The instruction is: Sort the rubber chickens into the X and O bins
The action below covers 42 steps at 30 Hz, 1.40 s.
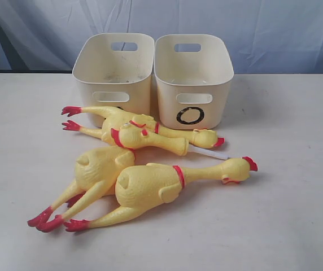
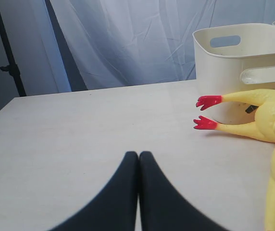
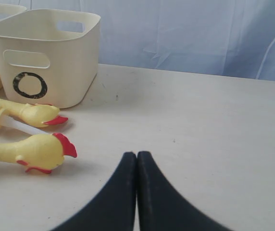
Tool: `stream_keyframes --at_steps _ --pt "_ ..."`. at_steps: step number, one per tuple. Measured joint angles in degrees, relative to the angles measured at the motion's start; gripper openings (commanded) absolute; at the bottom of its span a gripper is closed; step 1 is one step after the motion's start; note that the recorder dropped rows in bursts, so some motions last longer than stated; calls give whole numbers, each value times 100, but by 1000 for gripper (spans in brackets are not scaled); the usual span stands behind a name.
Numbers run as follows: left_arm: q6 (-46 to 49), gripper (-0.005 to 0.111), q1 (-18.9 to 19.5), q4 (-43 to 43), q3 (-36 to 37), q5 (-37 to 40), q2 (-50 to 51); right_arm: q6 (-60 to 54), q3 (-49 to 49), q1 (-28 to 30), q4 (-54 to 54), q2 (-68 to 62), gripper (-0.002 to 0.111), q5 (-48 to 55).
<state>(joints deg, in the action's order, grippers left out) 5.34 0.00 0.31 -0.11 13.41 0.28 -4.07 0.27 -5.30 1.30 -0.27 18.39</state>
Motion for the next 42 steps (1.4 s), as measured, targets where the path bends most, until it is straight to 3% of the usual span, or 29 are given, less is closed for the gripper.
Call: stream_keyframes --at_steps 19,28,42 --pt "0 0 0 0 0 0 0 0 0 0 37 0 0 -27" --pt "0 0 0 0 0 0 0 0 0 0 18 0 0 -825" --pt "0 0 0 11 0 0 0 54 -9 0 -310 0 0 -1160"
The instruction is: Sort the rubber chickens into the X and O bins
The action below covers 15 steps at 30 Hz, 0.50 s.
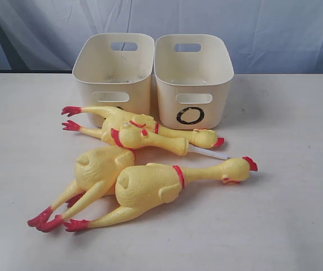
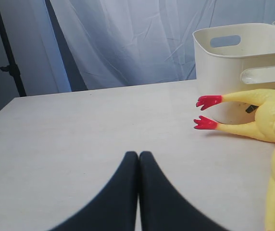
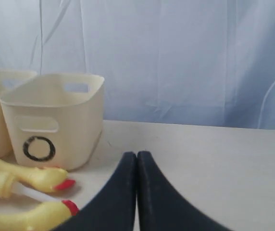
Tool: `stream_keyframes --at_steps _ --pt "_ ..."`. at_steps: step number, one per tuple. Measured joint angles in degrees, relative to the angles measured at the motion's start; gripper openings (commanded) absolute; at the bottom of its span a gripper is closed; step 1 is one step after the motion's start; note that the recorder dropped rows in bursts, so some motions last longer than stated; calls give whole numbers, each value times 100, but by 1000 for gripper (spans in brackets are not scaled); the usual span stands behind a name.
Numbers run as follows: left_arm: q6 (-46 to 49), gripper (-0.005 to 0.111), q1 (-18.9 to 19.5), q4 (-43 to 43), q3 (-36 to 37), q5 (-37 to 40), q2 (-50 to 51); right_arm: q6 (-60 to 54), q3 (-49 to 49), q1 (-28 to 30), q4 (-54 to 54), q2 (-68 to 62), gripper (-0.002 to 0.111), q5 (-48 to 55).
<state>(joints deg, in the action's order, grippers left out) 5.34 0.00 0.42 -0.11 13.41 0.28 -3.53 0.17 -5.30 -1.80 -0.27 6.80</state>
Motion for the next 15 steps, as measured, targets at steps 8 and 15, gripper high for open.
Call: stream_keyframes --at_steps 8,15 --pt "0 0 0 38 0 0 0 469 0 0 -2440 0 0 -805" --pt "0 0 0 78 0 0 0 513 0 0 -2873 0 0 -924"
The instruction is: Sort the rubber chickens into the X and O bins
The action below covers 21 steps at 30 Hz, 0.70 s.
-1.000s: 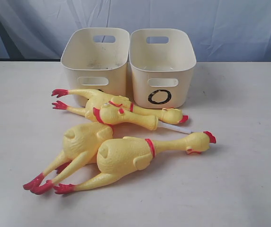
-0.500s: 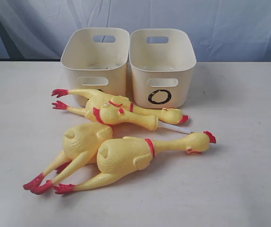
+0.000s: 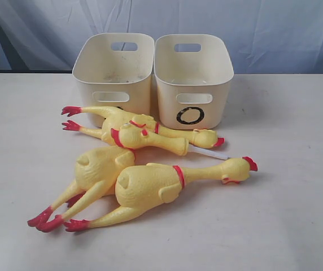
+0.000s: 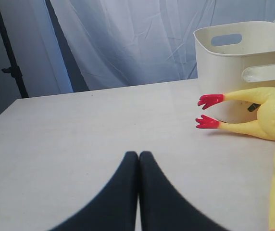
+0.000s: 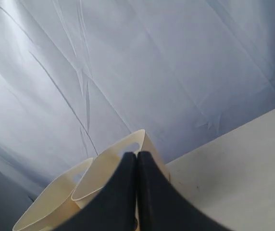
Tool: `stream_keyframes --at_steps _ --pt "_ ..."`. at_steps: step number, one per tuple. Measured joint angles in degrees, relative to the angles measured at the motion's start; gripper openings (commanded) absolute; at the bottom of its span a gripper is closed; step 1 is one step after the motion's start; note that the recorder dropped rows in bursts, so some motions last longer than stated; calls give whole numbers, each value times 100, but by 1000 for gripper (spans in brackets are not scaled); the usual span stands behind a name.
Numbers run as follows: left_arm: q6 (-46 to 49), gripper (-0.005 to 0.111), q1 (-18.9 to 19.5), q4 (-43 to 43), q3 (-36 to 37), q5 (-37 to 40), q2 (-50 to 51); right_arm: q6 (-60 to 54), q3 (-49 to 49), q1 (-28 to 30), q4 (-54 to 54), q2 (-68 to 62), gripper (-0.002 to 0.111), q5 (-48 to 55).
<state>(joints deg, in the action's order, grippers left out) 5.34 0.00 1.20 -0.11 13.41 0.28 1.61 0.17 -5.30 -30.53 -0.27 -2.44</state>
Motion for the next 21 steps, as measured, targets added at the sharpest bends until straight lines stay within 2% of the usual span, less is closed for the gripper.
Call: stream_keyframes --at_steps 5,10,21 --pt "0 0 0 10 0 0 0 24 90 0 -119 0 0 563" --pt "0 0 0 10 0 0 0 -161 671 0 -130 0 0 1183" --pt "0 0 0 10 0 0 0 -2919 2083 -67 -117 -1250 0 2669"
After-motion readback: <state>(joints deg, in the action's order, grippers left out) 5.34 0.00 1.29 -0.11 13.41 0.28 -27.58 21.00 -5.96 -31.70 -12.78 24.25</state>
